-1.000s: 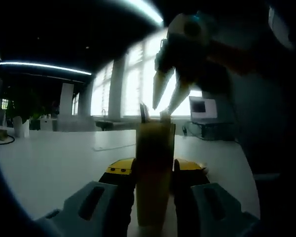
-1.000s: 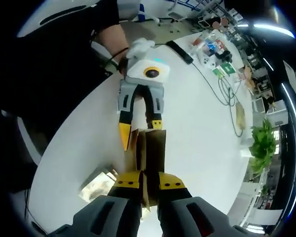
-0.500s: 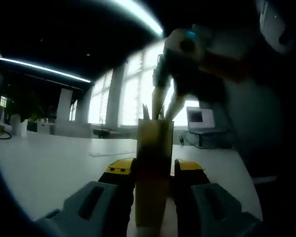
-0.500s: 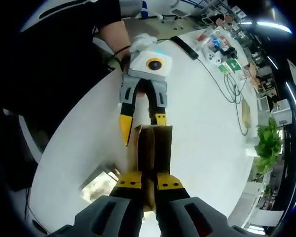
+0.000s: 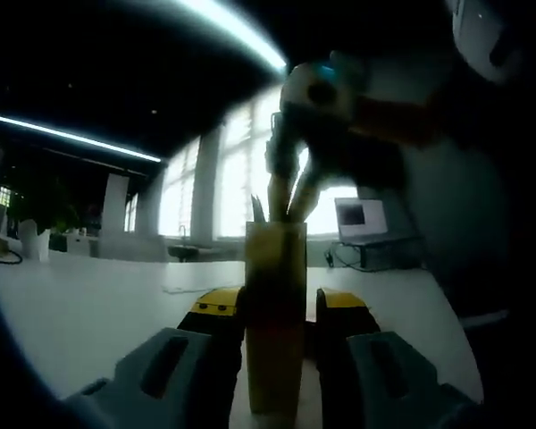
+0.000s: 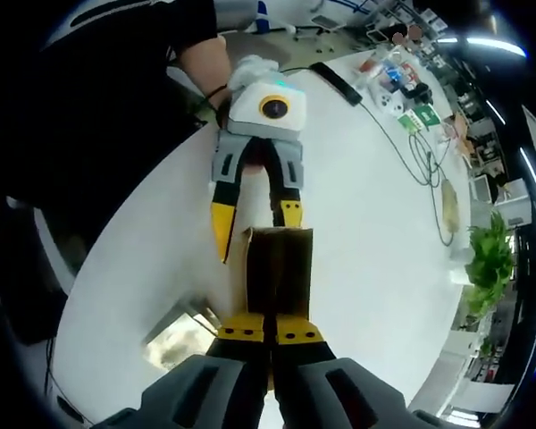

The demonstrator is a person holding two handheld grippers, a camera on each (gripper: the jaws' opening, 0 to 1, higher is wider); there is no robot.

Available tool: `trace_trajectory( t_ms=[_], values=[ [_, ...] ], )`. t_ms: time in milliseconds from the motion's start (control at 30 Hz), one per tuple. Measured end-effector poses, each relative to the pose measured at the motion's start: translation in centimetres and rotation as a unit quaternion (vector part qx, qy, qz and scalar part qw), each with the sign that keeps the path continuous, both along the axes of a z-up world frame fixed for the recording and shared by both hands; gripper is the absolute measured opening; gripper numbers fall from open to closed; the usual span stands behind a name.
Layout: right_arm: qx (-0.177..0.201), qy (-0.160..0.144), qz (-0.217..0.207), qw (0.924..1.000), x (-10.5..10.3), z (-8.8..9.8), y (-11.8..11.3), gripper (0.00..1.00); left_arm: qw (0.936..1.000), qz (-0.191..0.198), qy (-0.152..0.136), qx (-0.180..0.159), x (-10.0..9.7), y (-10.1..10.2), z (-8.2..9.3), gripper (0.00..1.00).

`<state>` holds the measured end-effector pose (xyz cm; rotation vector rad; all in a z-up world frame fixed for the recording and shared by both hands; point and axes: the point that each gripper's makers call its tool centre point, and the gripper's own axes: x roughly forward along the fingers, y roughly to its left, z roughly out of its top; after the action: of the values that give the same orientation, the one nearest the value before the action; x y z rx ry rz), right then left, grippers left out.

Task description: Extract single mask from mask box in order stack masks on table

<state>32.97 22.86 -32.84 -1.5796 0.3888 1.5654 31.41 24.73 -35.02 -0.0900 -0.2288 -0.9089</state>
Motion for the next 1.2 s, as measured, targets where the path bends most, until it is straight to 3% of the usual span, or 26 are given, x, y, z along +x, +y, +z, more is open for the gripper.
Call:
trace_trajectory(
  t_ms=[67,300,833,1200],
  values=[
    [0.010,0.007,-0.025,0.9996,0.1,0.0,0.0,0.00,1.0000,0.001,-0.001,-0.002,0.0,0.1,0.1,0.22],
    [0.011,-0.005,-0.016,0.9998,0.3,0.2,0.0,0.00,1.0000,0.002,0.007,0.005,0.1,0.0,-0.4,0.22],
    [0.057,-0.049,-0.025,0.9969,0.5,4.4,-0.3,0.00,0.9998,0.001,0.014,0.014,0.4,-0.1,-0.8,0.23],
    [0.075,-0.056,-0.027,0.9953,0.6,5.7,-0.7,0.00,0.9996,0.008,0.015,0.024,0.5,-0.1,-1.1,0.23]
  ],
)
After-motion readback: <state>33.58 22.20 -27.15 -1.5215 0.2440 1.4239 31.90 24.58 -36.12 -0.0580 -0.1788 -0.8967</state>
